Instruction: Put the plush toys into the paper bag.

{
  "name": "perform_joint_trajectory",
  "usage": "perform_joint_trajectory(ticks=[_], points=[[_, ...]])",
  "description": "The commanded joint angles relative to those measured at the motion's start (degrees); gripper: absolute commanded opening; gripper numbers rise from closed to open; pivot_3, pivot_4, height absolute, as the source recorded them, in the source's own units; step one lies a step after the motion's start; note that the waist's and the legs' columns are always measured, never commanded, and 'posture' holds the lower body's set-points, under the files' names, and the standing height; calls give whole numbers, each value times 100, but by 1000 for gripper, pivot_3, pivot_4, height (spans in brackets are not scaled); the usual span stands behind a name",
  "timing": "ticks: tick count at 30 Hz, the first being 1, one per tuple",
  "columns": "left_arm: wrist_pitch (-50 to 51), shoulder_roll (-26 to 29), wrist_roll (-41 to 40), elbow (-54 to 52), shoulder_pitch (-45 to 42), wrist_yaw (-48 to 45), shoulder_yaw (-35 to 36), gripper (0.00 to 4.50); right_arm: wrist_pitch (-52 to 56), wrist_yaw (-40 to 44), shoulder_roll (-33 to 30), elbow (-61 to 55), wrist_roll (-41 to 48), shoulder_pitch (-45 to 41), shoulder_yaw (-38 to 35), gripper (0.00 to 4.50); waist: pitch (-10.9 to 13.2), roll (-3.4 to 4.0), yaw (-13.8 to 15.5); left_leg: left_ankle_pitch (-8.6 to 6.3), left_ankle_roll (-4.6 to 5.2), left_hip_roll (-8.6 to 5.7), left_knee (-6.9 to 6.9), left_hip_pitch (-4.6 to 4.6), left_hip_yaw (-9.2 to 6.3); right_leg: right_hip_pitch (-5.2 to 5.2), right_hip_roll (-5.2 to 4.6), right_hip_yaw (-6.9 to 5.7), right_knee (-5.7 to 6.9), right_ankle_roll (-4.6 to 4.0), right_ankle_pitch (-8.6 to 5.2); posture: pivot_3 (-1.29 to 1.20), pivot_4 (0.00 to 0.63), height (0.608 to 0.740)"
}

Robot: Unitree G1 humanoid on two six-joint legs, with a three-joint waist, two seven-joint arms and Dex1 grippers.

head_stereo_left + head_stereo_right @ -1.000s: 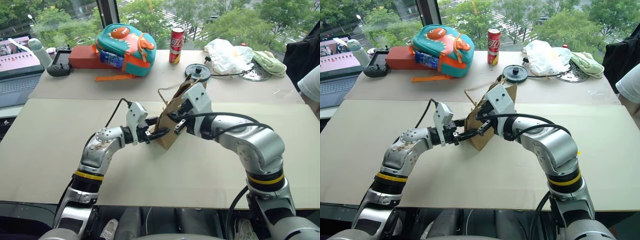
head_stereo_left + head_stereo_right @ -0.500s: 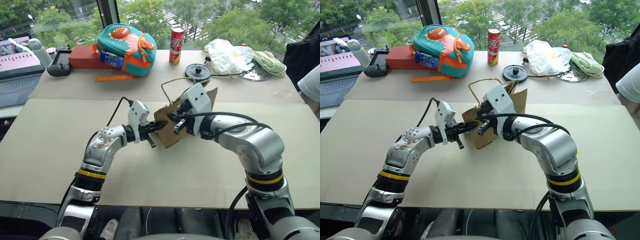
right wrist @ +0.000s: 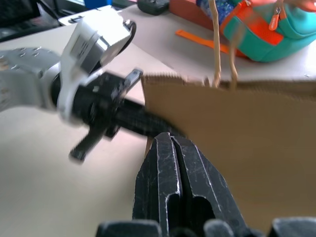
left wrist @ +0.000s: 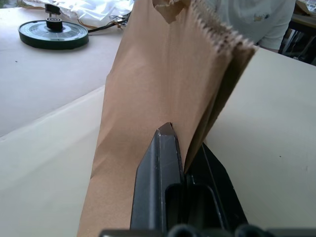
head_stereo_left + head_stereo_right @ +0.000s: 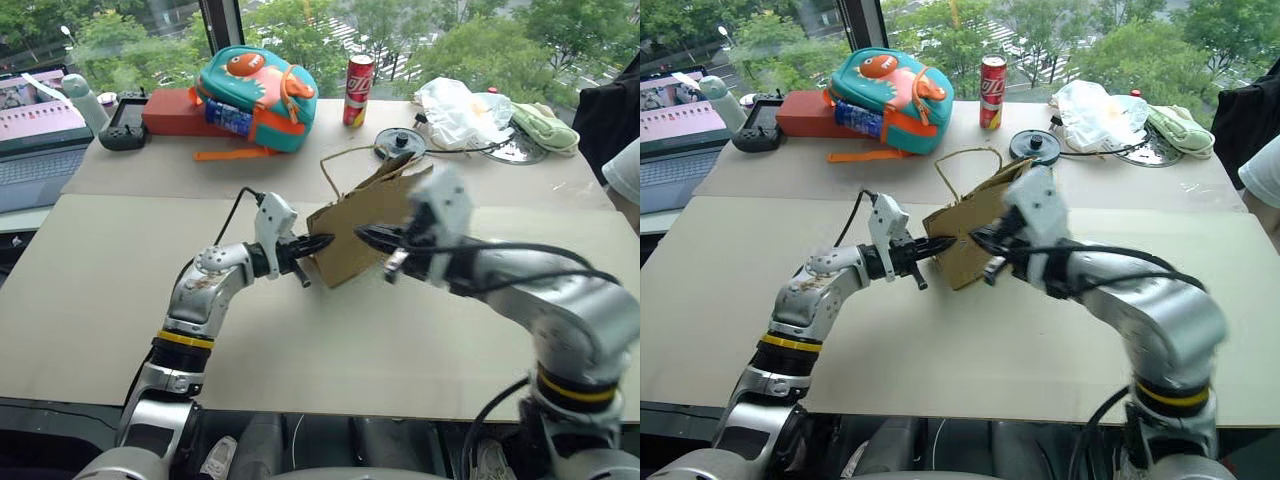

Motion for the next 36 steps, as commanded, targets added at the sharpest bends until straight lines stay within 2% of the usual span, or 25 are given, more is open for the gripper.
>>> perform_joint_trajectory(ticks=[1,3,9,14,18,26,36], points=[[-8,377,-411,-261,-317,-639,310,16,-132,283,-415,-106,620,215,-1294,0,1,-1,-32,0,0,1,2,3,3,0,1,2,2,0,0,0,150,739],[-116,577,-481,-280,-357,-950,351,16,-182,286,-687,42,594,396,-1523,0,1,0,-42,0,0,1,2,17,5,11,2,4,4,1,-1,0,150,739],[-338,1611,-750,-421,-143,-2776,204,16,-814,654,-1130,139,485,1149,-1559,0,4,5,-62,0,0,11,-5,30,13,15,12,11,3,38,-26,0,150,739],[-883,2071,-560,70,-215,-3715,98,16,-1496,1229,-1515,257,312,1837,-1763,0,6,3,-14,0,0,7,0,21,13,15,7,8,-5,40,-27,0,150,739],[-1051,2244,-578,44,-80,-4140,37,16,-1971,1607,-1730,474,184,2136,-1856,0,6,3,-16,0,0,6,3,21,15,17,5,9,-5,43,-29,0,150,739],[-1139,2255,-557,-319,518,-4120,98,16,-2388,2285,-1997,666,676,2101,-2025,0,7,2,-38,-1,1,12,1,22,15,15,9,11,-1,43,-29,0,150,739],[-1256,2267,-485,-489,882,-3916,80,16,-2643,2498,-2127,843,928,1813,-1844,0,8,2,-23,-1,1,11,5,23,16,18,7,10,-2,43,-29,0,150,739]])
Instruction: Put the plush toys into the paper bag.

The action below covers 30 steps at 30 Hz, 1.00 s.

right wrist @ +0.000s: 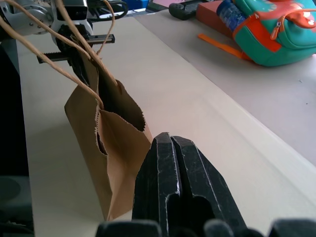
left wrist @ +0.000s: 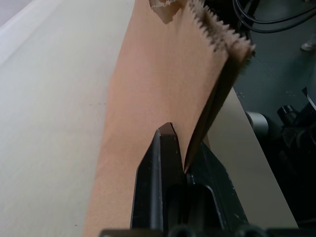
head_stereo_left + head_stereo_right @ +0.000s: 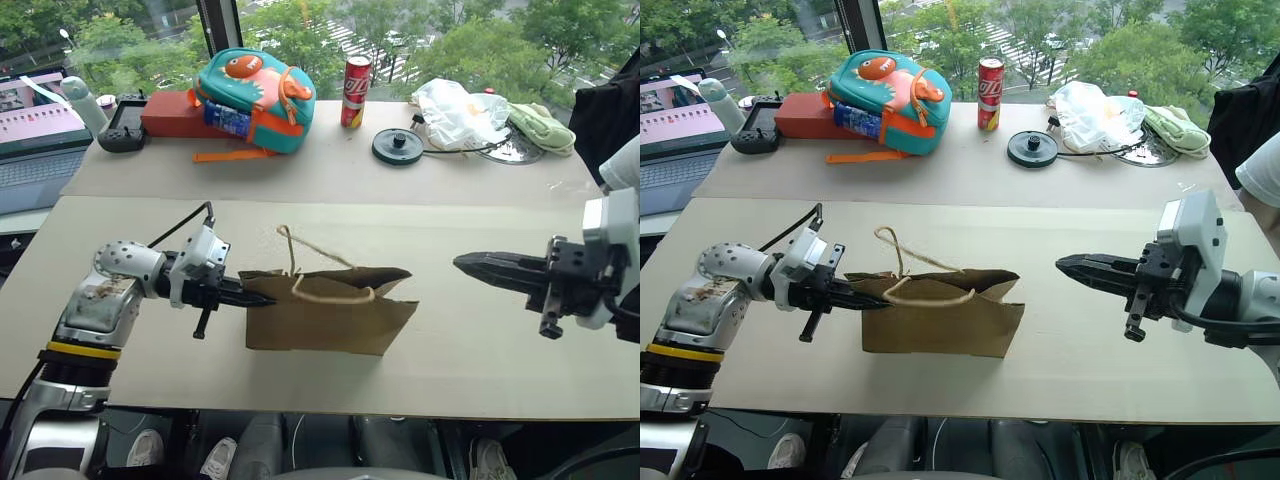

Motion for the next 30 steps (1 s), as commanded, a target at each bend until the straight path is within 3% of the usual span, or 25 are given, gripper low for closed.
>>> perform_joint_trajectory(ticks=[1,5,8,12,16,24,30], points=[[-151,56,68,-158,32,58,27,16,-205,39,-101,15,104,-137,39,0,0,0,0,0,0,0,0,0,0,0,0,0,0,0,0,0,150,739],[-205,76,77,-154,71,24,8,16,-246,11,-122,33,39,-180,198,0,0,0,0,0,0,0,0,1,0,0,0,0,0,0,0,0,150,739],[-150,152,71,-231,105,-10,-8,683,-279,16,-160,75,-16,-200,277,0,0,0,1,0,0,0,0,1,0,0,0,0,0,0,0,0,150,739],[62,351,-10,-329,-8,-8,66,2080,-308,74,-258,117,-44,-189,306,0,0,0,1,0,0,1,0,1,0,0,0,0,1,0,0,0,150,739],[536,674,-236,-408,-281,-74,205,2080,-336,118,-363,150,-54,-211,354,0,0,0,-2,0,0,0,0,2,0,0,0,0,1,0,0,0,150,739],[2145,1844,-1211,-639,-970,-325,595,2080,-300,202,-499,132,103,-409,454,0,8,-2,-32,-1,1,3,-2,3,2,-3,2,0,2,2,-2,0,150,739],[2372,2535,-1537,-531,-560,-325,675,2080,-343,274,-468,123,103,-459,573,0,14,3,-33,-3,4,5,-3,4,3,-4,2,-1,3,3,-4,0,150,739]])
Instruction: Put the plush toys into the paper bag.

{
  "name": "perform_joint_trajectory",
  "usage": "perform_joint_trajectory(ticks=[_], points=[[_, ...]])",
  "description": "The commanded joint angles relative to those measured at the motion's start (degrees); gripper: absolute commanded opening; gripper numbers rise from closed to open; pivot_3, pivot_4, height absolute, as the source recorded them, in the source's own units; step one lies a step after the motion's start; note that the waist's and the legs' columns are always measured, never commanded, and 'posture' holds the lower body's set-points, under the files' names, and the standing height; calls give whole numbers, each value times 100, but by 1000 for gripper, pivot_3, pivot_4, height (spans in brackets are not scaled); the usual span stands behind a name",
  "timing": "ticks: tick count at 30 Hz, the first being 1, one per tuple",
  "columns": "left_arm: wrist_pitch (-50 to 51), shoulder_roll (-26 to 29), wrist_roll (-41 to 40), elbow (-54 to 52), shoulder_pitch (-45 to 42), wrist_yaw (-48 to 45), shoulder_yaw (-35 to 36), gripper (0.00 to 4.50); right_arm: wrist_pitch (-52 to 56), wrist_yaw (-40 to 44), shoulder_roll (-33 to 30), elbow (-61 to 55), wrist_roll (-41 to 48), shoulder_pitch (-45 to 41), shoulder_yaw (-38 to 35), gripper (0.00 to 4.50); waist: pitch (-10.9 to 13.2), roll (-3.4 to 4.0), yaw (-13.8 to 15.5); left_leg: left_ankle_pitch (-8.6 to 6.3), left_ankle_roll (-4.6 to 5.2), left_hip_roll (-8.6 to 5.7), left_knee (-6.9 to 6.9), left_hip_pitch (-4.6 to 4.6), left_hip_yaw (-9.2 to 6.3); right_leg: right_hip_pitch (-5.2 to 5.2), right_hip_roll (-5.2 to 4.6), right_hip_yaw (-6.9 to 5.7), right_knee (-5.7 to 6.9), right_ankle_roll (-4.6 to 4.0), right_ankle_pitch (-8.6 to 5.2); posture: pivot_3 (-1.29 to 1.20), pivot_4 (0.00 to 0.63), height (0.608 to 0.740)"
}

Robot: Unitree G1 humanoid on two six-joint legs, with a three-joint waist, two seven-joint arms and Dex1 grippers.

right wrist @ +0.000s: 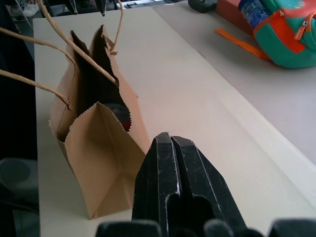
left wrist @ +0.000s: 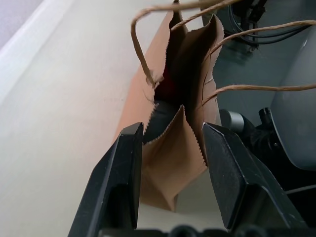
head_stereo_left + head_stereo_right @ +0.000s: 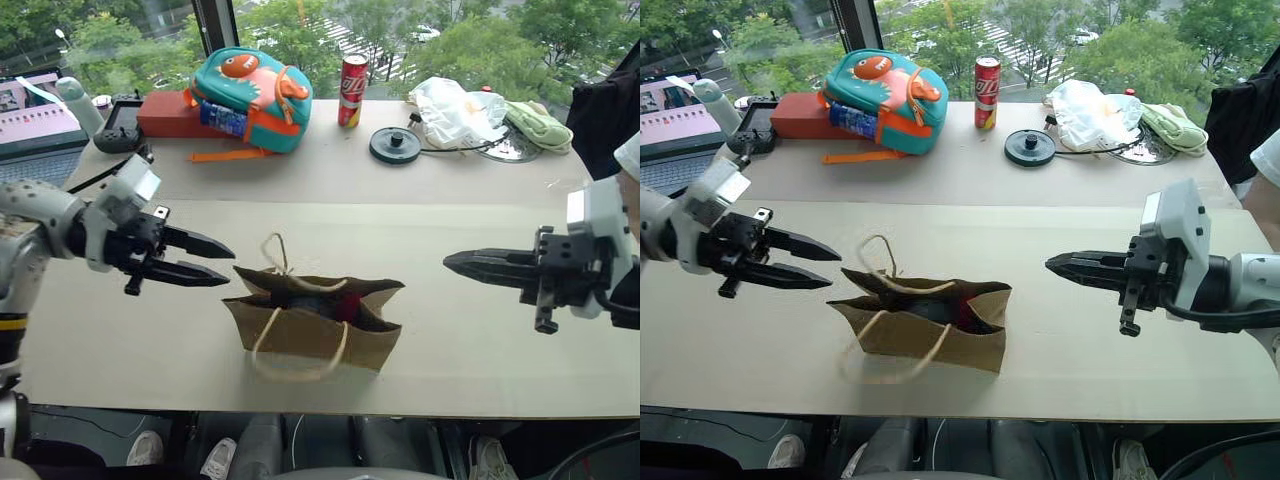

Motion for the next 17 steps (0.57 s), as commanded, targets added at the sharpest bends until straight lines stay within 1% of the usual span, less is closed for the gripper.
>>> perform_joint_trajectory(ticks=[1,3,6,12,17], points=[[-100,255,-79,38,253,-46,170,2080,-170,27,-28,-84,103,-101,-39,0,1,1,1,0,0,0,-1,1,1,0,0,1,0,0,0,0,150,739],[-184,191,0,88,317,-46,210,2080,-182,32,-14,-80,94,-116,8,0,2,0,13,0,0,0,0,3,0,1,0,0,1,-1,0,0,150,739],[-37,75,-125,64,284,38,310,2080,-209,55,-28,-57,80,-128,51,0,2,-1,43,0,0,-1,2,1,1,1,-1,-1,2,-2,0,0,150,739],[142,-30,-160,122,156,83,371,2080,-222,93,-70,-33,111,-157,46,0,2,-1,36,0,0,-1,2,-3,1,-1,-1,-1,0,-2,0,0,150,739],[95,-84,-78,129,118,71,369,2080,-215,66,-37,-49,113,-194,80,0,2,-1,31,0,0,-1,2,-1,1,-1,-1,-1,2,-3,0,0,150,739]])
